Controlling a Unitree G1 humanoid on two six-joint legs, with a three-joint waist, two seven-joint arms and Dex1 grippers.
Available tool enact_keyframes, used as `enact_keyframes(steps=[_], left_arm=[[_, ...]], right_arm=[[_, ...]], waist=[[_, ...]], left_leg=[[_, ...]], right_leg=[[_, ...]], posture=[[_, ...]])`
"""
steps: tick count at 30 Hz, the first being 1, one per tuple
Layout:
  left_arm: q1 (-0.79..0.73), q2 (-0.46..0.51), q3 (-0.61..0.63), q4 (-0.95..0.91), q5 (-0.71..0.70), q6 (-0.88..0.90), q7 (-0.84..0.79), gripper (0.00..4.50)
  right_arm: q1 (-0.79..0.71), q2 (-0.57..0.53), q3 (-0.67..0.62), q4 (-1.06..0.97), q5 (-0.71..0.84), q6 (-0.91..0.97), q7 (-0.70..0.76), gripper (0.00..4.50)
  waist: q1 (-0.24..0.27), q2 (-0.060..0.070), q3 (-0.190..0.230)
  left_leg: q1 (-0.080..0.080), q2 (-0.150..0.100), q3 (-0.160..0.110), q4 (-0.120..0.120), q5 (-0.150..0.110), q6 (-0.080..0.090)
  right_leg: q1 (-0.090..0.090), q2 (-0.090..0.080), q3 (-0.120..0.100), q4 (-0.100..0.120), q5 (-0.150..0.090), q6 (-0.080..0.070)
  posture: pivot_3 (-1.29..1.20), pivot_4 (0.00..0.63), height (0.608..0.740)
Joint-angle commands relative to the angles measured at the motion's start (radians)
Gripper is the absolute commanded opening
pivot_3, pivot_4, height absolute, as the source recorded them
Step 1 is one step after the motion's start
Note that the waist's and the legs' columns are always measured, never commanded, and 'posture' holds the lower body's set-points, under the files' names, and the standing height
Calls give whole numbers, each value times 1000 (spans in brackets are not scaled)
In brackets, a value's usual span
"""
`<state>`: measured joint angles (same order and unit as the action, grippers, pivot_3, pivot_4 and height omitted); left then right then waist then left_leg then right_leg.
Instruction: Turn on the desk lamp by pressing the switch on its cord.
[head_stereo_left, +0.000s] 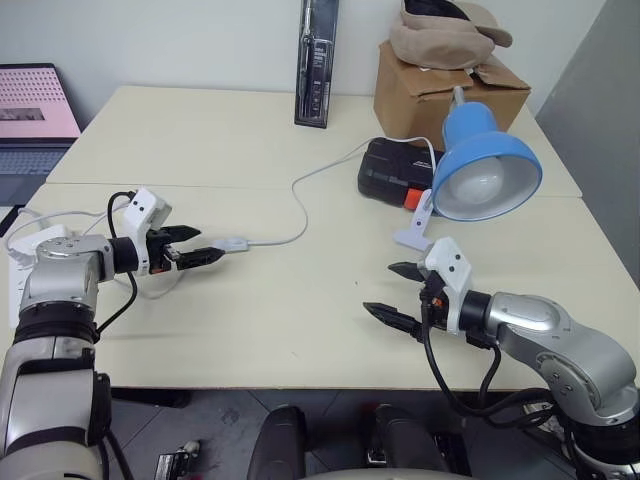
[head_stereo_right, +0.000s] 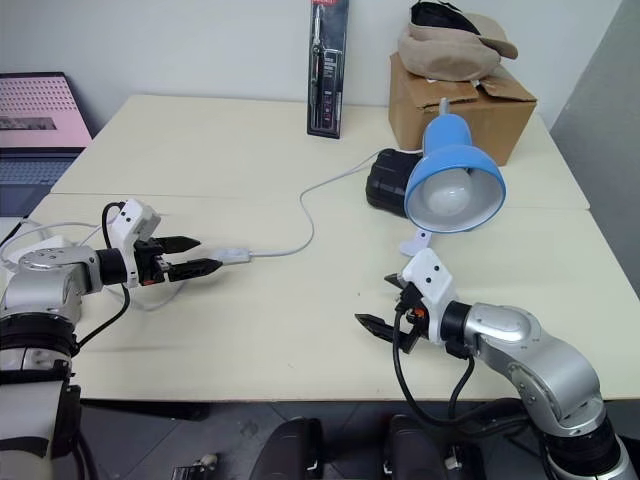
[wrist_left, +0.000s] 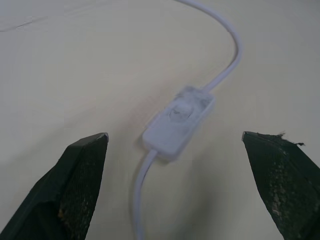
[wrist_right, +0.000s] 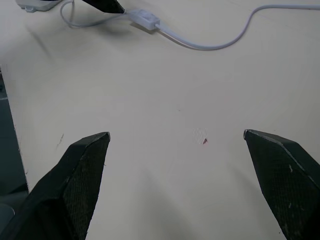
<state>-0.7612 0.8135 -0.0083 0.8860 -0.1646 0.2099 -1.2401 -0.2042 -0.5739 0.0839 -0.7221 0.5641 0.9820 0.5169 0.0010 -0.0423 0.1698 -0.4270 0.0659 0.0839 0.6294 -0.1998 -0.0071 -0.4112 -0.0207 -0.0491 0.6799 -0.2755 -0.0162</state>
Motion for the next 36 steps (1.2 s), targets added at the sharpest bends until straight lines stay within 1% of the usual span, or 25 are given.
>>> enact_keyframes(steps=[1, 7, 9, 10, 15, 17, 22, 24, 27, 31, 34, 36], left_arm=[[-57, -14, -42, 108, 70, -106, -40, 4477], [-110, -46, -63, 225, 127, -181, -52, 4477], [-120, -53, -65, 249, 140, -199, -48, 4108], [-123, -55, -66, 256, 144, -204, -51, 4015], [-131, -61, -69, 269, 158, -227, -86, 2911], [-127, -60, -66, 264, 157, -232, -99, 2534], [-98, -62, -60, 211, 139, -228, -159, 1437], [-63, -61, -54, 136, 113, -212, -204, 1080], [-13, -57, -41, 20, 78, -172, -232, 1053], [50, -54, -16, -148, 26, -100, -219, 1053], [101, -65, 9, -324, -16, -19, -163, 1052], [132, -78, 15, -468, -41, 47, -116, 1047]], right_arm=[[15, -16, -46, -65, 29, 21, -17, 4500], [38, -29, -71, -94, 49, 43, -29, 4500], [46, -35, -77, -101, 56, 46, -30, 4500], [49, -39, -80, -104, 59, 48, -31, 4500], [55, -52, -86, -105, 66, 48, -35, 4500], [56, -53, -85, -102, 66, 43, -37, 4500], [60, -51, -79, -95, 63, 32, -39, 4500], [62, -51, -74, -88, 57, 24, -36, 4500], [63, -51, -70, -78, 52, 16, -34, 4500], [66, -44, -70, -68, 55, 7, -32, 4500], [78, -20, -90, -63, 75, 5, -40, 4500], [94, 20, -117, -56, 106, 13, -57, 4500]], waist=[[0, 0, 0], [-2, 0, 0], [-2, 0, 0], [-2, 0, 0], [-2, -1, 0], [-2, -1, 0], [-2, -1, 0], [-3, 0, 0], [-3, 0, 0], [-3, -1, 0], [-3, 0, 0], [-3, -1, 0]], left_leg=[[0, 0, 0, 0, 0, 0], [0, 0, -1, 0, 0, 0], [0, 0, -1, 0, 0, 0], [0, 0, -1, 1, 0, 0], [0, 0, -1, 1, 0, 0], [0, 0, -1, 1, 0, 0], [0, 0, -1, 1, 0, 0], [0, 0, -1, 1, 0, 0], [0, 0, -1, 1, 0, 0], [0, 0, -1, 1, 0, 0], [0, 1, -1, 2, 0, 0], [0, 1, -1, 2, 0, 0]], right_leg=[[0, 0, 0, 0, 0, 0], [0, 0, 0, 1, 0, 0], [0, 0, -1, 1, 0, 0], [0, 0, -1, 1, 0, 0], [1, 0, 0, 0, 0, 0], [1, 0, -1, 0, 0, 0], [1, 0, -1, 1, 0, 0], [1, 0, -1, 1, 0, 0], [1, 0, 0, 1, 0, 0], [1, 0, -1, 1, 0, 0], [1, 0, 0, 1, 0, 0], [1, 0, 0, 1, 0, 1]], posture=[[0, 150, 740], [0, 150, 740], [0, 150, 740], [0, 150, 740], [0, 150, 740], [0, 150, 740], [0, 150, 740], [0, 150, 740], [0, 150, 740], [0, 150, 740], [0, 150, 740], [0, 150, 740]])
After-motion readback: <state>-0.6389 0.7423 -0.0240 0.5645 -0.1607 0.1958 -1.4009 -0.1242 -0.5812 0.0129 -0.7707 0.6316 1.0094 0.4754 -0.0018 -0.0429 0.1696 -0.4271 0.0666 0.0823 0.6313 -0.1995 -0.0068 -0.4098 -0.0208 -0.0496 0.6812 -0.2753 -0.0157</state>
